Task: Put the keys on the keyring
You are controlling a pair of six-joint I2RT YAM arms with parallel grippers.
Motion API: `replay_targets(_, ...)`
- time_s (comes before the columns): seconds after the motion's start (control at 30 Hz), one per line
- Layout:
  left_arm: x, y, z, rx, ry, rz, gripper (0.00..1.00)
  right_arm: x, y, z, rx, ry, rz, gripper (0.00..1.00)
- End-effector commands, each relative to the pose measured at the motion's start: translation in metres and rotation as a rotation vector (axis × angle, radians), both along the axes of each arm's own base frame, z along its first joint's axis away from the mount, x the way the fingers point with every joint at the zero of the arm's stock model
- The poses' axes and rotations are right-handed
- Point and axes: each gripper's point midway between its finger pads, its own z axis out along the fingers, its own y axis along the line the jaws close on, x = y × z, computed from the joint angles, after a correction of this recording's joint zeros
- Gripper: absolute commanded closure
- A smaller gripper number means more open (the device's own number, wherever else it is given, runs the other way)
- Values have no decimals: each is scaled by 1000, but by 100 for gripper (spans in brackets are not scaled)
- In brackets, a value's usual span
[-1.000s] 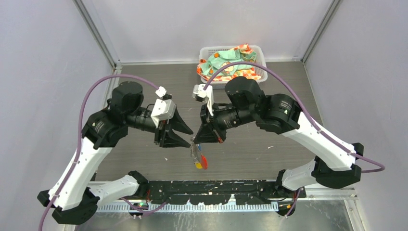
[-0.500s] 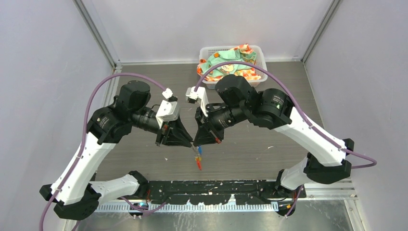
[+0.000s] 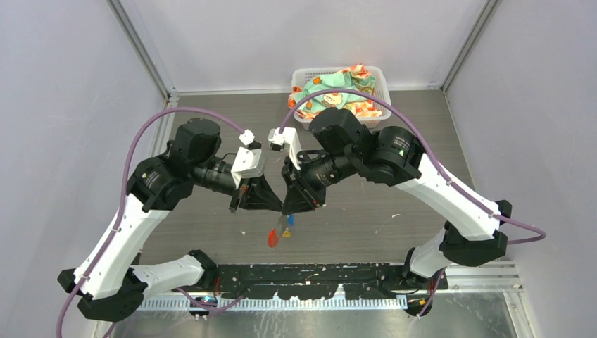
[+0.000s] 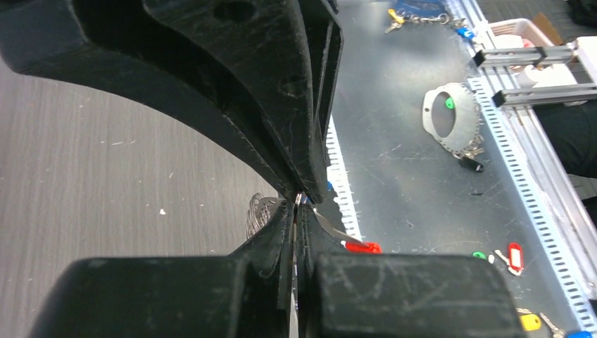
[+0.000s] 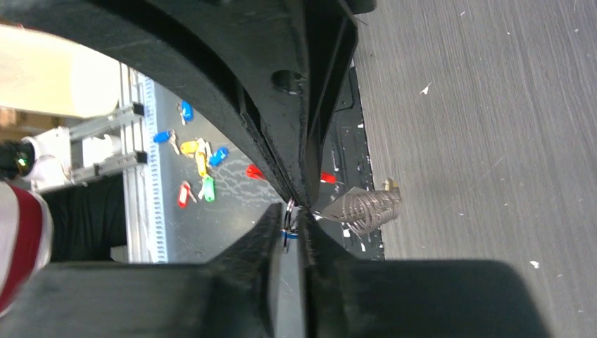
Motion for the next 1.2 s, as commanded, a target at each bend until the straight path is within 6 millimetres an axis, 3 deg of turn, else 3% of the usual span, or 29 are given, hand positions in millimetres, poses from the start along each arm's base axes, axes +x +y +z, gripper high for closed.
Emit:
replay_targets(0.0, 8, -1, 17, -67, -96, 64, 100, 9, -2, 37, 139, -63, -81, 74)
replay_targets(0.07, 11, -1, 20, -94, -107, 94, 100, 14, -10, 49, 200, -91, -146, 57)
replay_targets(0.13, 13, -2, 25, -128, -112, 121, 100, 16, -19, 60, 267, -105, -197, 50)
replay_targets(0.33, 15, -6, 41, -214, -95, 158, 100, 17, -38, 67, 408, -99, -300, 47)
replay_targets(0.47, 14, -8, 51, -249, -70, 166, 100, 12, -42, 69, 484, -86, -306, 49)
replay_targets(0.67, 12, -10, 60, -276, -29, 157, 100, 10, -30, 68, 519, -41, -284, 53)
replay_targets(0.87, 5, -11, 66, -292, -14, 118, 100, 14, -29, 74, 554, -58, -300, 54)
replay_targets(1.17, 6, -10, 64, -299, -13, 135, 100, 9, -29, 76, 567, -50, -272, 86)
